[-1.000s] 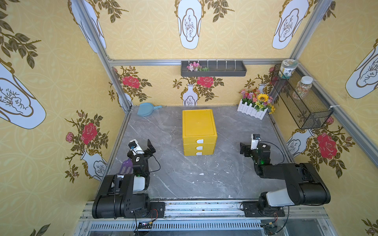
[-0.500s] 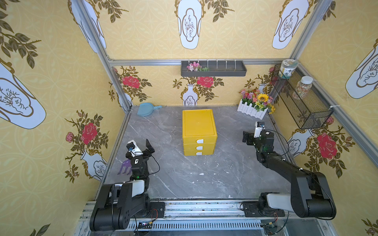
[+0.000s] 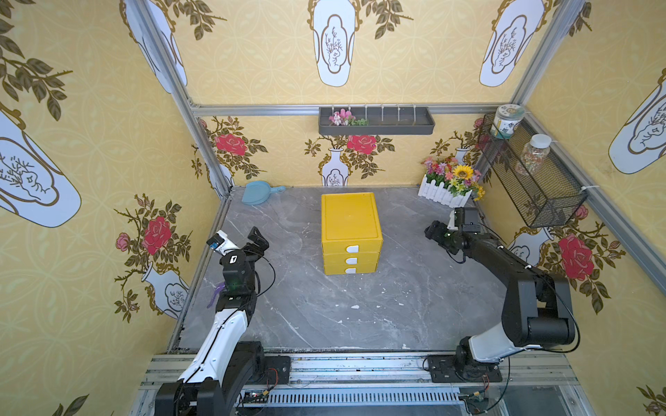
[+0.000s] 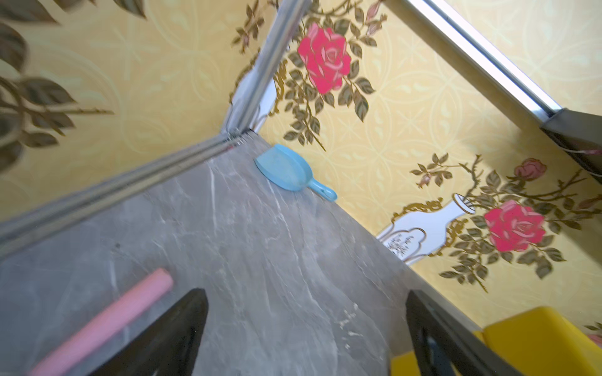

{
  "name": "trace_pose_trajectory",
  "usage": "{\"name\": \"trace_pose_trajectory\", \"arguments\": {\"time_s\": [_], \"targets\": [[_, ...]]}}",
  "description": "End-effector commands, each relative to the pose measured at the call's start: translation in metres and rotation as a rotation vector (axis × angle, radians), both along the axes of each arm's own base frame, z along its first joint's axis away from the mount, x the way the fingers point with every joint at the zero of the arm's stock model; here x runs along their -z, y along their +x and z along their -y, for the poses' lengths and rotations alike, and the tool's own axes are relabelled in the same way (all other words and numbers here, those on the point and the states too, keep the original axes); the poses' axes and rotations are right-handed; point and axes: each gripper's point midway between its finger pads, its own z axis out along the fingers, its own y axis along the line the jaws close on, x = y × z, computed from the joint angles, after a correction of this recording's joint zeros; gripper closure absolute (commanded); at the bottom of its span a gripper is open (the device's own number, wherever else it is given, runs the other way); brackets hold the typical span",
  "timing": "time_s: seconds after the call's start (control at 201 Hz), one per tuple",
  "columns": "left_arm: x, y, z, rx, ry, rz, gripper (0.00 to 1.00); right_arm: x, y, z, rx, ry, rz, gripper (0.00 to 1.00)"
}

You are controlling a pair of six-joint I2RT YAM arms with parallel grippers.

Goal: Take the seed bags out of the drawer
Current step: Adjust the storage box at the center of the board.

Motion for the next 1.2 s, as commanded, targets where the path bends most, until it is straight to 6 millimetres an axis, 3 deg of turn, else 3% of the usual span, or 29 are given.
{"name": "trace_pose_trajectory", "arguments": {"time_s": [0.0, 0.154, 0.294, 0.478, 0.697, 0.937, 1.191], "targets": [[0.024, 0.012, 0.047, 0.214, -0.249, -0.122, 0.10, -0.001, 0.008, -0.043, -0.079, 0.157, -0.050, 0.32], [0.042, 0.032, 0.104, 0.487, -0.479, -0.250, 0.78, 0.013, 0.032, -0.084, -0.140, 0.208, -0.092, 0.39], [0.059, 0.038, 0.137, 0.605, -0.582, -0.329, 1.00, 0.019, 0.053, -0.118, -0.179, 0.265, -0.107, 0.44], [0.061, 0.041, 0.173, 0.741, -0.662, -0.355, 1.00, 0.026, 0.072, -0.149, -0.221, 0.315, -0.121, 0.47], [0.071, 0.044, 0.204, 0.828, -0.715, -0.408, 1.00, 0.032, 0.079, -0.178, -0.266, 0.351, -0.130, 0.50], [0.077, 0.039, 0.221, 0.870, -0.724, -0.443, 1.00, 0.037, 0.077, -0.204, -0.315, 0.357, -0.137, 0.52], [0.076, 0.020, 0.229, 0.885, -0.716, -0.451, 1.00, 0.044, 0.081, -0.233, -0.387, 0.382, -0.159, 0.51]]}}
